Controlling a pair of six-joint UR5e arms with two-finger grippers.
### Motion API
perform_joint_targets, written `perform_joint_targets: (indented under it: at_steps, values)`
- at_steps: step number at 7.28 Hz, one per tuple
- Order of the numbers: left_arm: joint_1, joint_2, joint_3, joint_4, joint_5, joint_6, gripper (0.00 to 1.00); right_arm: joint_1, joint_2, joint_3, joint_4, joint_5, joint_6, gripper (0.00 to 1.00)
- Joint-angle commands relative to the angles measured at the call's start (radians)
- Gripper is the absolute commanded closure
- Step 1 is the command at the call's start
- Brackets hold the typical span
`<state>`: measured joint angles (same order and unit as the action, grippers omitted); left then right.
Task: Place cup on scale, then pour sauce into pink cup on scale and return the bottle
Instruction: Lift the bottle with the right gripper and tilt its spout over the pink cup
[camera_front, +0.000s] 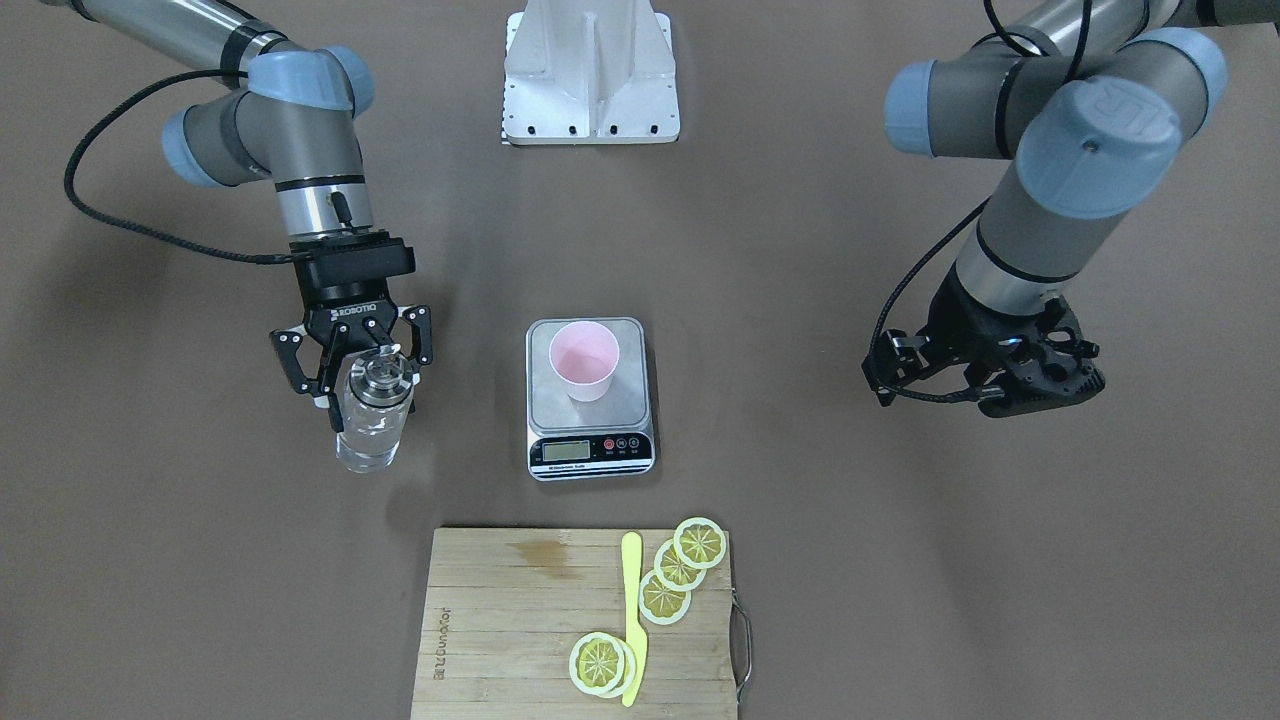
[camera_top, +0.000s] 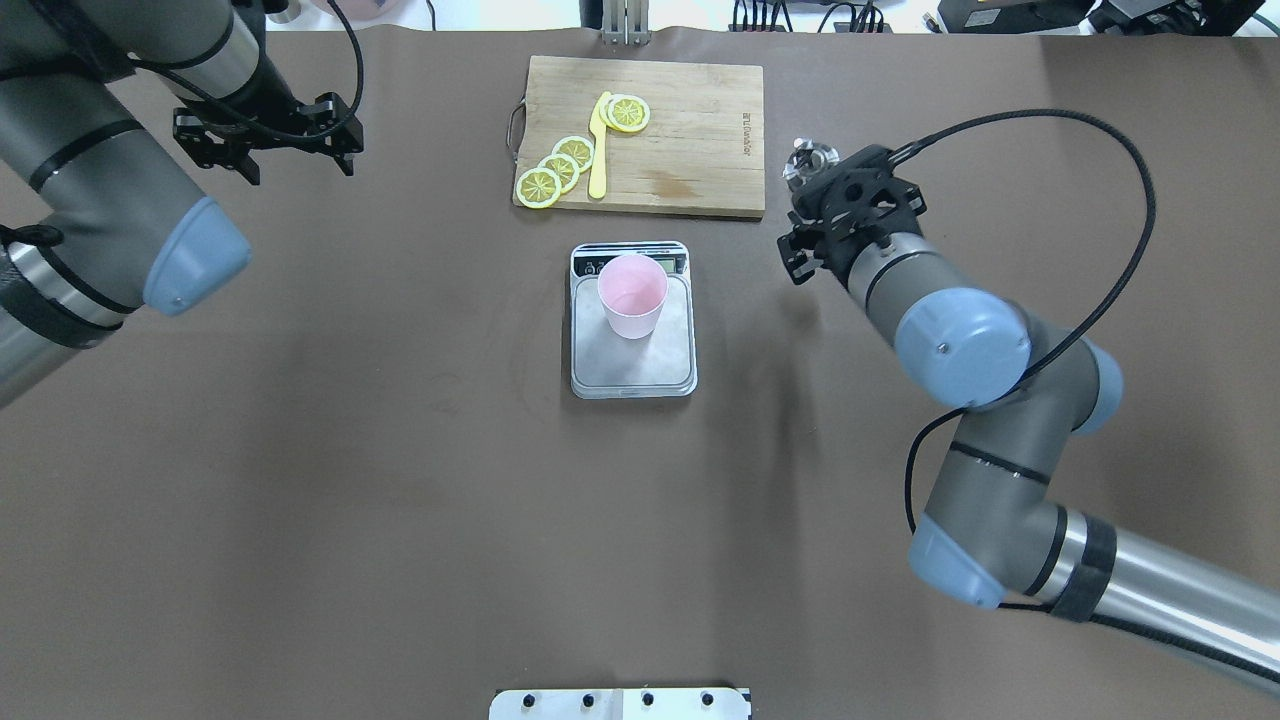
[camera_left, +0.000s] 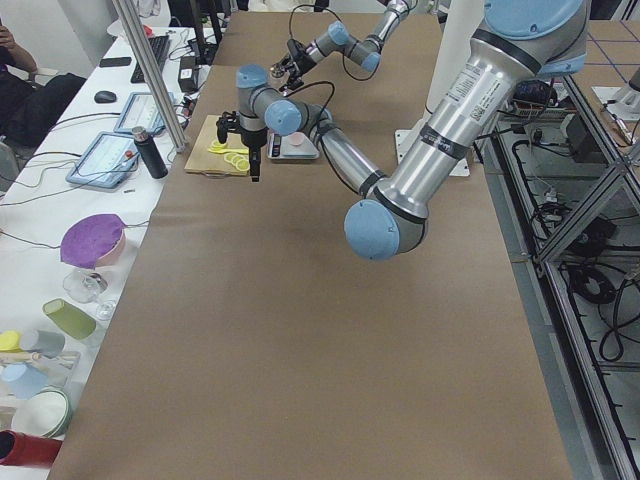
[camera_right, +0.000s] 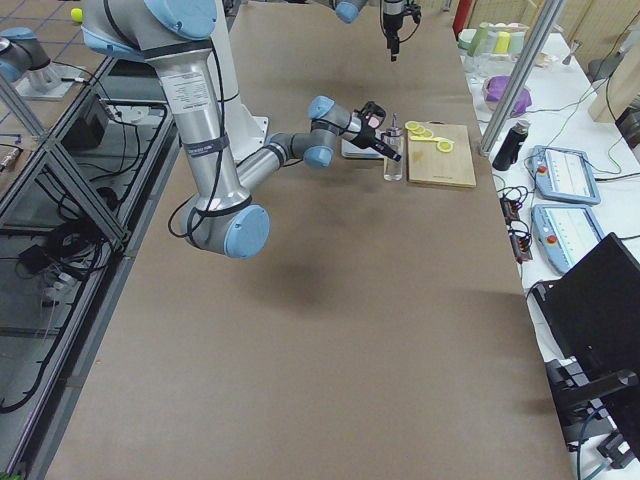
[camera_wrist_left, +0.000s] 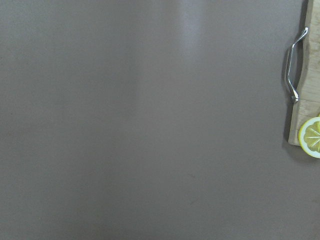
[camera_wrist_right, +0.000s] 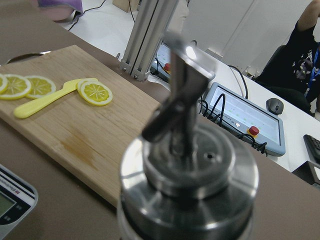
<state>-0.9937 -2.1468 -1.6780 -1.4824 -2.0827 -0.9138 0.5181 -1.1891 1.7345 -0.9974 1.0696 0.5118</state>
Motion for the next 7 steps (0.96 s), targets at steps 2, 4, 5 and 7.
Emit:
perform_joint_targets:
  at_steps: [2, 4, 5, 7]
  values:
    - [-0.071, 0.073, 0.000, -0.009, -0.008, 0.147, 0.02, -0.119, 0.120, -0.003, -0.284, -0.220, -0.090, 1.00]
    - [-0.077, 0.093, 0.000, -0.022, -0.008, 0.158, 0.02, -0.125, 0.152, -0.012, -0.375, -0.299, -0.176, 1.00]
    - [-0.077, 0.120, 0.001, -0.053, -0.010, 0.158, 0.02, -0.139, 0.151, -0.045, -0.385, -0.365, -0.203, 1.00]
    - [-0.077, 0.151, 0.009, -0.091, -0.010, 0.158, 0.02, -0.185, 0.154, -0.069, -0.435, -0.532, -0.281, 1.00]
